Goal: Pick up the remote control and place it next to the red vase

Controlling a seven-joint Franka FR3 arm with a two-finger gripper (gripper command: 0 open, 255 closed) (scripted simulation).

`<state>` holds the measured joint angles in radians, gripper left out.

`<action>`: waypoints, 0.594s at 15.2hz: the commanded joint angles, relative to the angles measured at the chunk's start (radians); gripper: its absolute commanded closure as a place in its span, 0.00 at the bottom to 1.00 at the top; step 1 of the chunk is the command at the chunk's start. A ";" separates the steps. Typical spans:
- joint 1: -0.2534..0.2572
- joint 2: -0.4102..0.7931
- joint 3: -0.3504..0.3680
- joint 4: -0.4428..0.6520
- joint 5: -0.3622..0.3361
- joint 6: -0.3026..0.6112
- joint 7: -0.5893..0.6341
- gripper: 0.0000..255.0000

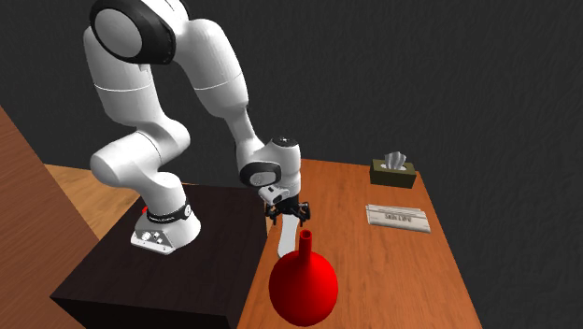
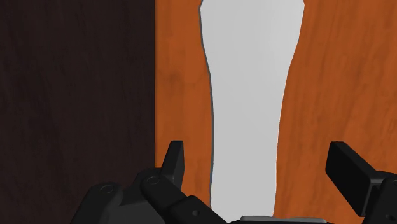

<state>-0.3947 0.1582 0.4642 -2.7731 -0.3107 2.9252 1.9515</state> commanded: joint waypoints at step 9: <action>-0.065 -0.084 0.107 -0.016 0.184 -0.058 -0.131 0.00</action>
